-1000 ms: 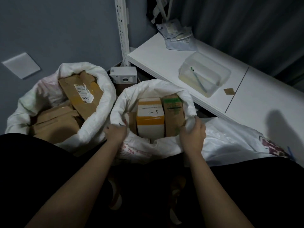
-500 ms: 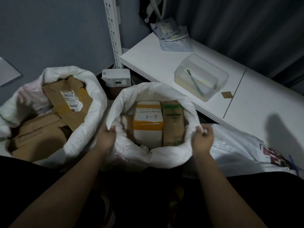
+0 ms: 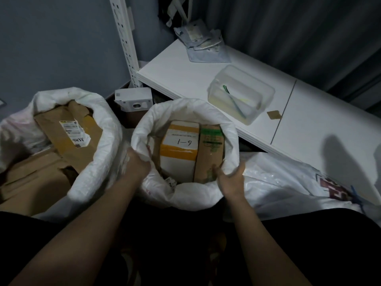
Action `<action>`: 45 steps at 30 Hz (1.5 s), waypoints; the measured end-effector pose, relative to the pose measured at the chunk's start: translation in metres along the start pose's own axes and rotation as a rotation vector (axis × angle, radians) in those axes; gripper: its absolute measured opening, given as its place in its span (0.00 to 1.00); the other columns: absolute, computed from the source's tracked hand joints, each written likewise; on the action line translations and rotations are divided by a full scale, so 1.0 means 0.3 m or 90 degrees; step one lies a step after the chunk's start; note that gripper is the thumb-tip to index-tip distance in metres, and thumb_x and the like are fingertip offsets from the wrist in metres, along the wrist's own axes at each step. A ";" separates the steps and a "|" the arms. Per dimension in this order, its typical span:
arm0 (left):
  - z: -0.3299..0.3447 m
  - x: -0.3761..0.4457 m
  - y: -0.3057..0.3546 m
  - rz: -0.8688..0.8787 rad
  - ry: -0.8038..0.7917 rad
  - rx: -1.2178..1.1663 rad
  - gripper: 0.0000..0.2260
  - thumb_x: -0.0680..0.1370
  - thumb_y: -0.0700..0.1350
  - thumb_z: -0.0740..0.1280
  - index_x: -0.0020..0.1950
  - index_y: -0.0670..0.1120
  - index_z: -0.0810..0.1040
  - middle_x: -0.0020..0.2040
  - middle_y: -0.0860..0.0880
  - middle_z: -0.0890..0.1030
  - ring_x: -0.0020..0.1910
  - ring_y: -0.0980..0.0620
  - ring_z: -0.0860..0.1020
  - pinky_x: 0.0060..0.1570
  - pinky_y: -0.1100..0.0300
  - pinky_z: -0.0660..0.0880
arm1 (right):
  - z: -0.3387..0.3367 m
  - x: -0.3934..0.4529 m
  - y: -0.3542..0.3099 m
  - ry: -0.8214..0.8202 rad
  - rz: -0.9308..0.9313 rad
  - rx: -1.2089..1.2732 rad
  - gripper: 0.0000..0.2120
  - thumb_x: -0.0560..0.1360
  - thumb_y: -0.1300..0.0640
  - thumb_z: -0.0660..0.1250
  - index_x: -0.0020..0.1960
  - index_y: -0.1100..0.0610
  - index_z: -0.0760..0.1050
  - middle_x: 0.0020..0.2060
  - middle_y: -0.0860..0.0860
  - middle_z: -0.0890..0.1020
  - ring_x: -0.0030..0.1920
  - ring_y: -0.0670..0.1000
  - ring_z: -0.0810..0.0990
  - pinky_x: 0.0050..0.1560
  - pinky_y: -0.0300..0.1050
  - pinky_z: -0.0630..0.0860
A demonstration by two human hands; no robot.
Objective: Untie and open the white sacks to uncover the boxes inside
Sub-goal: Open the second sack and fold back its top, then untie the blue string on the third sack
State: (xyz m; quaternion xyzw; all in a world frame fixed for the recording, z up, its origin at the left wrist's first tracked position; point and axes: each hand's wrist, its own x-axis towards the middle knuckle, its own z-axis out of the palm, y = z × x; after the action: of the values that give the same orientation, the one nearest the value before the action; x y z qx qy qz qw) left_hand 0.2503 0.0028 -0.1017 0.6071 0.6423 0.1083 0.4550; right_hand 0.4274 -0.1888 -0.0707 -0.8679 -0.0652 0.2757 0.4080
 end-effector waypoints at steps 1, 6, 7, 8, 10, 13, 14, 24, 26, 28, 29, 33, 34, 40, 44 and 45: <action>-0.014 -0.003 0.013 0.069 -0.011 -0.036 0.29 0.76 0.45 0.66 0.74 0.41 0.59 0.67 0.39 0.71 0.65 0.41 0.71 0.64 0.47 0.69 | 0.020 -0.007 -0.002 -0.002 0.001 0.078 0.40 0.74 0.49 0.70 0.77 0.48 0.49 0.69 0.57 0.68 0.66 0.59 0.71 0.64 0.49 0.69; -0.116 0.062 0.113 0.189 -0.042 -0.019 0.27 0.80 0.41 0.61 0.77 0.42 0.55 0.74 0.40 0.62 0.72 0.42 0.63 0.71 0.48 0.61 | 0.087 -0.029 -0.040 -0.044 -0.085 0.230 0.32 0.78 0.47 0.64 0.76 0.54 0.54 0.71 0.52 0.66 0.69 0.51 0.67 0.69 0.48 0.66; -0.124 0.064 0.129 0.154 -0.063 0.031 0.28 0.81 0.44 0.60 0.78 0.43 0.52 0.75 0.40 0.60 0.73 0.41 0.61 0.71 0.49 0.60 | 0.082 -0.028 -0.050 -0.056 -0.084 0.213 0.32 0.78 0.48 0.64 0.76 0.55 0.55 0.70 0.52 0.67 0.68 0.51 0.68 0.67 0.46 0.67; -0.123 0.065 0.136 0.120 -0.074 0.087 0.28 0.81 0.48 0.59 0.78 0.44 0.51 0.75 0.39 0.59 0.73 0.39 0.61 0.71 0.48 0.60 | 0.070 -0.024 -0.058 -0.058 -0.087 0.182 0.30 0.79 0.49 0.63 0.76 0.56 0.56 0.68 0.53 0.68 0.67 0.52 0.69 0.64 0.45 0.68; -0.121 0.030 0.156 0.125 -0.047 0.203 0.27 0.81 0.51 0.58 0.77 0.45 0.55 0.73 0.37 0.62 0.70 0.36 0.64 0.68 0.45 0.63 | 0.036 -0.022 -0.065 -0.035 -0.119 0.090 0.27 0.79 0.49 0.63 0.73 0.57 0.59 0.65 0.55 0.71 0.65 0.56 0.71 0.60 0.46 0.70; -0.092 -0.074 0.226 0.234 -0.021 0.235 0.20 0.79 0.45 0.60 0.70 0.41 0.66 0.68 0.36 0.69 0.66 0.37 0.69 0.64 0.47 0.67 | -0.041 -0.051 -0.089 0.014 -0.151 -0.033 0.28 0.79 0.49 0.62 0.74 0.58 0.58 0.70 0.58 0.67 0.69 0.60 0.67 0.65 0.52 0.67; -0.076 -0.113 0.254 0.255 -0.042 0.216 0.18 0.79 0.43 0.61 0.68 0.40 0.69 0.68 0.37 0.70 0.66 0.38 0.68 0.66 0.47 0.65 | -0.069 -0.060 -0.097 0.019 -0.168 -0.040 0.28 0.79 0.51 0.62 0.74 0.58 0.59 0.70 0.58 0.67 0.69 0.60 0.67 0.65 0.52 0.67; 0.112 -0.573 0.523 0.434 -0.256 0.111 0.13 0.80 0.42 0.59 0.63 0.44 0.75 0.58 0.44 0.77 0.53 0.48 0.75 0.40 0.65 0.68 | -0.419 -0.238 -0.158 -0.015 -0.249 -0.064 0.25 0.77 0.60 0.64 0.72 0.55 0.64 0.68 0.56 0.66 0.59 0.51 0.73 0.63 0.40 0.67; 0.166 -0.657 0.551 0.460 -0.289 0.081 0.12 0.80 0.40 0.59 0.61 0.42 0.75 0.53 0.41 0.79 0.50 0.44 0.77 0.36 0.65 0.69 | -0.501 -0.278 -0.152 -0.017 -0.257 -0.072 0.23 0.77 0.60 0.64 0.71 0.54 0.65 0.67 0.56 0.66 0.58 0.50 0.73 0.66 0.45 0.68; 0.219 -0.740 0.575 0.490 -0.306 0.089 0.12 0.80 0.41 0.60 0.61 0.41 0.75 0.52 0.43 0.79 0.46 0.48 0.77 0.39 0.62 0.69 | -0.591 -0.323 -0.134 -0.010 -0.273 -0.085 0.22 0.77 0.60 0.64 0.70 0.54 0.66 0.67 0.55 0.67 0.64 0.52 0.71 0.67 0.47 0.67; 0.244 -0.786 0.588 0.498 -0.315 0.089 0.12 0.79 0.42 0.60 0.61 0.43 0.75 0.52 0.44 0.80 0.44 0.50 0.76 0.40 0.62 0.68 | -0.640 -0.344 -0.119 -0.005 -0.277 -0.094 0.21 0.77 0.60 0.64 0.70 0.54 0.67 0.67 0.55 0.67 0.65 0.52 0.70 0.68 0.47 0.67; 0.357 -0.968 0.630 0.503 -0.371 0.104 0.13 0.79 0.44 0.62 0.62 0.46 0.74 0.54 0.49 0.79 0.45 0.52 0.74 0.43 0.62 0.68 | -0.839 -0.405 -0.022 0.023 -0.256 -0.148 0.18 0.77 0.59 0.64 0.67 0.53 0.70 0.65 0.54 0.70 0.64 0.51 0.71 0.66 0.46 0.67; 0.385 -1.008 0.636 0.505 -0.385 0.109 0.13 0.79 0.44 0.62 0.63 0.46 0.74 0.55 0.48 0.79 0.46 0.52 0.74 0.45 0.62 0.68 | -0.885 -0.416 0.008 0.036 -0.244 -0.154 0.17 0.76 0.58 0.65 0.65 0.53 0.72 0.63 0.54 0.72 0.62 0.51 0.73 0.65 0.47 0.69; 0.532 -1.145 0.640 0.518 -0.432 0.147 0.12 0.78 0.44 0.62 0.61 0.45 0.74 0.60 0.47 0.77 0.53 0.50 0.75 0.49 0.63 0.67 | -1.105 -0.464 0.156 0.106 -0.266 -0.302 0.17 0.76 0.60 0.65 0.64 0.58 0.75 0.62 0.54 0.77 0.60 0.51 0.74 0.58 0.37 0.67; 0.606 -1.131 0.616 0.509 -0.455 0.145 0.12 0.78 0.42 0.62 0.61 0.43 0.75 0.62 0.46 0.76 0.60 0.49 0.74 0.50 0.66 0.65 | -1.134 -0.405 0.218 0.062 -0.279 -0.655 0.22 0.80 0.51 0.59 0.74 0.51 0.65 0.73 0.55 0.65 0.73 0.58 0.61 0.72 0.51 0.58; 0.626 -1.117 0.607 0.500 -0.460 0.149 0.12 0.78 0.42 0.62 0.61 0.44 0.74 0.62 0.46 0.77 0.60 0.49 0.74 0.51 0.65 0.65 | -1.134 -0.382 0.242 0.039 -0.268 -0.773 0.24 0.81 0.47 0.55 0.76 0.49 0.59 0.76 0.54 0.59 0.75 0.58 0.55 0.75 0.55 0.52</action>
State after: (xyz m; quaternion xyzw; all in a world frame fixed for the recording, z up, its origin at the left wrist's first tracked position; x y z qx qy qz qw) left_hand 0.4582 -0.3255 0.0704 0.8465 0.1782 -0.0180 0.5014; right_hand 0.5040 -0.5042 0.0993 -0.9206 -0.3666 0.0787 -0.1087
